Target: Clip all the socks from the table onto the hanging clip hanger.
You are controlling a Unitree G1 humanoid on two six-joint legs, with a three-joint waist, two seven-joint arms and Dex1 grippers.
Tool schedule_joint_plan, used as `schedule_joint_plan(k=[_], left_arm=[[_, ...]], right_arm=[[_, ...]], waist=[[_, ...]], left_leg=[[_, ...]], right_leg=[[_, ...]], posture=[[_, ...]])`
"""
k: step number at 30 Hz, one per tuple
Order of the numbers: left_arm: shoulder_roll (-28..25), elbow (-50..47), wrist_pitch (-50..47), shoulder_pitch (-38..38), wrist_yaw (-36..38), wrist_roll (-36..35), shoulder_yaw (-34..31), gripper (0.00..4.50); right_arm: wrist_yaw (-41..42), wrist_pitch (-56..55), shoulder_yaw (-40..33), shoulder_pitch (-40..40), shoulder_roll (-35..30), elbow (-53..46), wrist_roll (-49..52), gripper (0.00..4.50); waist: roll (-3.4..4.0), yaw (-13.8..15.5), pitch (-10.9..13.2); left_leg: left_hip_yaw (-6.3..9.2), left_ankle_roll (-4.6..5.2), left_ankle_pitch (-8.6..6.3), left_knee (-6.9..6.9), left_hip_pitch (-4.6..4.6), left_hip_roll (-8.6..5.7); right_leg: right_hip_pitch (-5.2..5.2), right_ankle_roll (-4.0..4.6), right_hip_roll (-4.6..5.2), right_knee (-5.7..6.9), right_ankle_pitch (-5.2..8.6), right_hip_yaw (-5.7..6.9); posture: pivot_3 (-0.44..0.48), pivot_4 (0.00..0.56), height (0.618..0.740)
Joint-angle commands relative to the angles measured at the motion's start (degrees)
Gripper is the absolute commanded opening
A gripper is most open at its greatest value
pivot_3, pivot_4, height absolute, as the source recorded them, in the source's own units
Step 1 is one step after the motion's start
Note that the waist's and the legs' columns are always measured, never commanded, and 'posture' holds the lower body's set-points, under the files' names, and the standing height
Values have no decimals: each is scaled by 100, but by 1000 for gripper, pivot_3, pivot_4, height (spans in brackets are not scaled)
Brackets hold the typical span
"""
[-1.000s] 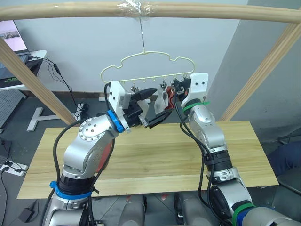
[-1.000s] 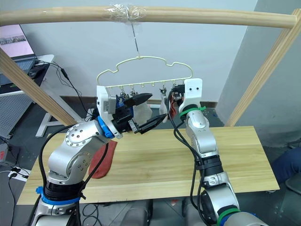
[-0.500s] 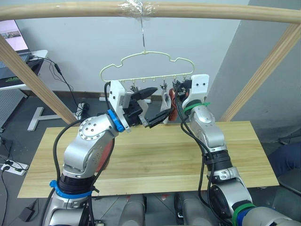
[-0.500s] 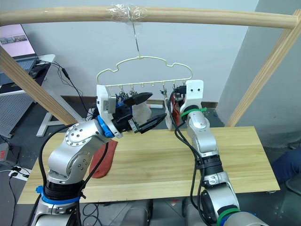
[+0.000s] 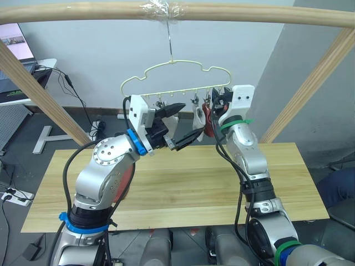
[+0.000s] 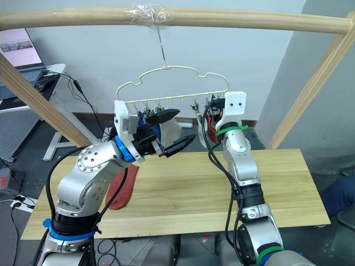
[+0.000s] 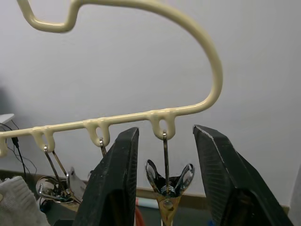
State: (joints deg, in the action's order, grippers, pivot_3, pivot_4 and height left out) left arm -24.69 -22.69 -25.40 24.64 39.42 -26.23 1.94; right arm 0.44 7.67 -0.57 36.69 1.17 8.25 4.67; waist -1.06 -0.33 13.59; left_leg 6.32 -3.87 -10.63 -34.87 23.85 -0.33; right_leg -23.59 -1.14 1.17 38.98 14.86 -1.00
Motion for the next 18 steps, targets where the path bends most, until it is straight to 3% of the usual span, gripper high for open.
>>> schedule_joint_plan(k=[1, 8, 18], left_arm=[[0, -132, 155, 9, 7, 13, -17, 4500], [-28, -82, 195, -7, 27, 28, -20, 4500], [-34, -111, 186, -1, -20, 71, -17, 4500]], right_arm=[[55, -57, 35, -137, -8, -452, -3, 1895], [140, 268, 198, -600, -17, -738, -52, 1895], [41, 372, 162, -26, 19, 138, -106, 1895]], waist=[[0, 0, 0], [0, -2, 0], [0, 1, 0]], left_leg=[[0, 0, 0, 0, 0, 0], [0, 0, 0, -1, -3, 1], [0, 0, 0, -1, -4, 1]], right_leg=[[0, 0, 0, 0, 0, 0], [1, -4, 0, 1, 2, -1], [3, -4, -1, 0, 2, 0]], posture=[[108, 179, 740], [107, 182, 740], [121, 188, 740]])
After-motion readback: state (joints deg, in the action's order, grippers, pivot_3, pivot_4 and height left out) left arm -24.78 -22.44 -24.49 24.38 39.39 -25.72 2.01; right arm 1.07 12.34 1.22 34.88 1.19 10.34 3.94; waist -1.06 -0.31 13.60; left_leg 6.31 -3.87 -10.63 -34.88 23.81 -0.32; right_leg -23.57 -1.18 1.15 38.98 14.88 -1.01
